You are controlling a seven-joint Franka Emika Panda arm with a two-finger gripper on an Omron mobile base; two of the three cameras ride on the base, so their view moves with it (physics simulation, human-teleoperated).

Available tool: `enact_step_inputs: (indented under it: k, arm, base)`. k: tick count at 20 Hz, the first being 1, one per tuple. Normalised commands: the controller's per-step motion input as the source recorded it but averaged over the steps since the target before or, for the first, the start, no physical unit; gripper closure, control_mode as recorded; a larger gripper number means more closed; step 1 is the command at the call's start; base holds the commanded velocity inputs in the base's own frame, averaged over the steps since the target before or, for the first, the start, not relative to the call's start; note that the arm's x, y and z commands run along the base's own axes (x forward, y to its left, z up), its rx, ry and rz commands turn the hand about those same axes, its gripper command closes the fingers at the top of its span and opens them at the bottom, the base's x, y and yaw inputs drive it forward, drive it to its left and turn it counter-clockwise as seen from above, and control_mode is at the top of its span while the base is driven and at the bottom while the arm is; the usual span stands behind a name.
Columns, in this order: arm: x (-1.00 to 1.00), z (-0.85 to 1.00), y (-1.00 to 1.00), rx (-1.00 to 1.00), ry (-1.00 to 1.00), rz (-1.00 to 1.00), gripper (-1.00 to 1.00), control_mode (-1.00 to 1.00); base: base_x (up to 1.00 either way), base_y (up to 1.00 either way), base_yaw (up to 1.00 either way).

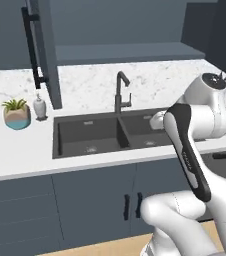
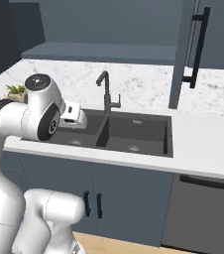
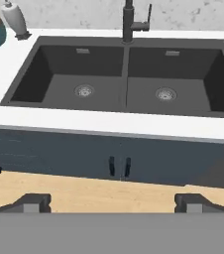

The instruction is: Pick up the bowls on the counter and stack them on top of one another in the open cabinet. Place the smaller bowl on top of the larger bowl.

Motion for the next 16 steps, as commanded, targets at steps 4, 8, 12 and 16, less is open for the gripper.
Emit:
enact_step_inputs:
  k: [4, 8, 12, 16]
  arm:
    - [0.0, 0.0, 0.0, 0.0, 0.0, 0.0, -1.0, 1.0]
    - [0.0, 0.0, 0.0, 0.0, 0.0, 0.0, -1.0, 1.0]
    - [0.0, 0.0, 0.0, 0.0, 0.0, 0.0, -1.0, 1.0]
    - [0.0, 0.0, 0.0, 0.0, 0.0, 0.0, -1.0, 1.0]
  base:
    - [-0.38, 0.91, 0.0]
    - [-0.81, 0.56, -0.03]
    - [-0.37, 0.66, -0.01]
    - [0.0, 0.95, 0.0]
